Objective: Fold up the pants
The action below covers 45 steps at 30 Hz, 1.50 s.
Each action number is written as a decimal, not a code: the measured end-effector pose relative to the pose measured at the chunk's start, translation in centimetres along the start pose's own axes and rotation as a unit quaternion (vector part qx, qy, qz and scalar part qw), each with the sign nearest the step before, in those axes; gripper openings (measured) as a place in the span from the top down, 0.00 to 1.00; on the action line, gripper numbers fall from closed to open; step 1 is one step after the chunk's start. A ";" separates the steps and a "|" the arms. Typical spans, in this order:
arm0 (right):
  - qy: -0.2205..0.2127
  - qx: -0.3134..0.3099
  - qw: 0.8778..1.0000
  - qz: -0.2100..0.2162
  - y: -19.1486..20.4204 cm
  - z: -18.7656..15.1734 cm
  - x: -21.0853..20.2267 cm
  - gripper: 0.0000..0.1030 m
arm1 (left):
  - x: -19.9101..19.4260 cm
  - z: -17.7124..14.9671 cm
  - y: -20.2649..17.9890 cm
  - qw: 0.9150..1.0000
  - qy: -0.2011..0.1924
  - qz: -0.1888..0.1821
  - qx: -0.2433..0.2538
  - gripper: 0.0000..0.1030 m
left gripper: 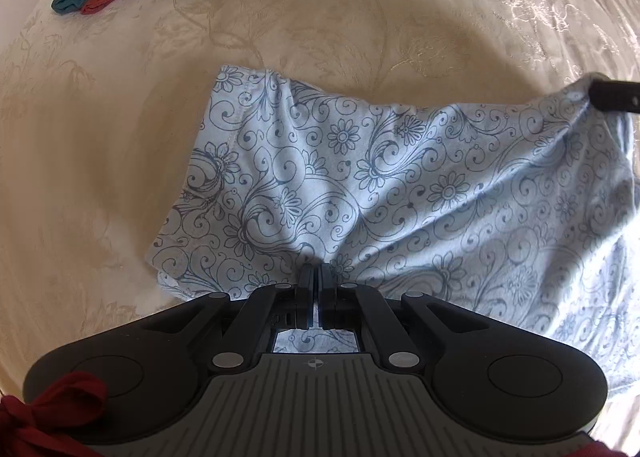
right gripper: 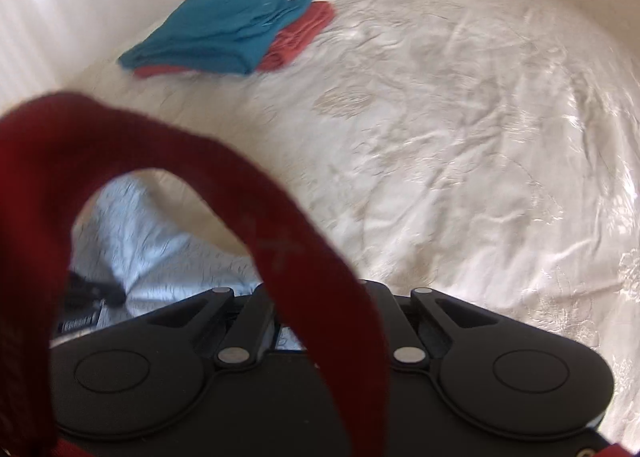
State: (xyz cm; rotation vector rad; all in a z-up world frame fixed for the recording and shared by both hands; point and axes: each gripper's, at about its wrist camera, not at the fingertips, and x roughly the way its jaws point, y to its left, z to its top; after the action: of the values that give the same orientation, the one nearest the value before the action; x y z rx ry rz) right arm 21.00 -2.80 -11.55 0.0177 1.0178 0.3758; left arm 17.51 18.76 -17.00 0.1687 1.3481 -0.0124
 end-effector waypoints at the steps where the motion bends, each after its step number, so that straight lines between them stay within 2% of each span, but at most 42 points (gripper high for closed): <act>1: 0.006 0.009 1.000 -0.001 -0.5 0.4 0.6 0.93 | 0.3 -0.3 0.1 1.000 -0.002 0.001 0.003 0.97; 5: 0.029 -0.023 0.999 -0.008 0.5 0.6 3.0 0.93 | -0.1 -0.3 0.3 1.000 0.004 0.004 0.013 0.97; 7: 0.034 -0.032 0.999 -0.012 0.9 0.7 3.6 0.93 | -1.0 0.4 0.7 1.000 0.003 -0.006 0.005 0.97; 11: 0.038 -0.027 0.999 -0.012 0.8 0.6 4.0 0.90 | -3.3 3.3 1.5 0.999 -0.038 -0.015 -0.009 0.97; 12: 0.037 -0.024 0.999 -0.013 0.7 0.4 4.0 0.85 | -3.4 4.3 1.6 0.999 -0.047 -0.016 -0.012 0.97; 14: 0.035 -0.022 0.999 -0.014 0.6 0.3 4.0 0.84 | -3.4 6.0 1.6 0.998 -0.058 -0.016 -0.021 0.97; 17: 0.033 -0.025 0.999 -0.018 0.7 0.3 4.0 0.85 | -2.3 7.9 1.4 0.997 -0.070 0.006 -0.027 0.97; 19: 0.032 -0.027 0.999 -0.026 0.8 0.2 4.1 0.87 | -0.8 8.7 1.8 0.998 -0.055 0.019 -0.036 0.97; 21: 0.033 -0.024 0.998 -0.045 0.7 0.3 4.5 0.89 | 0.8 9.2 2.7 0.998 -0.030 0.010 -0.052 0.98; 24: 0.039 -0.004 0.997 -0.060 0.0 0.3 5.0 0.89 | 1.0 8.6 3.5 0.998 -0.032 -0.005 -0.062 0.97; 29: 0.024 0.019 0.997 -0.065 -0.8 0.6 4.1 0.88 | 0.0 7.8 2.7 0.999 -0.041 0.011 -0.035 0.98; 30: 0.011 0.032 0.997 -0.066 -1.2 0.6 3.4 0.84 | -0.5 7.6 2.8 0.998 -0.046 0.008 -0.038 0.98; 33: -0.028 0.077 0.994 -0.070 -2.4 0.2 0.6 0.81 | -2.3 7.1 3.2 0.997 -0.063 0.001 -0.050 0.97; 37: -0.043 0.092 0.992 -0.074 -2.7 -1.6 -2.7 0.79 | -4.1 5.7 3.1 0.996 -0.076 -0.015 -0.050 0.97; 45: 0.010 0.091 0.994 -0.062 0.5 -8.1 -5.2 0.79 | -1.8 1.1 1.6 1.000 -0.013 -0.015 -0.014 0.97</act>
State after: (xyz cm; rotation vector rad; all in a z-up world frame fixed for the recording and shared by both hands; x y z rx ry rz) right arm 11.72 -5.24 -11.46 0.1141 1.0645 0.1692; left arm 18.32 20.04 -14.88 0.1236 1.3245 -0.0215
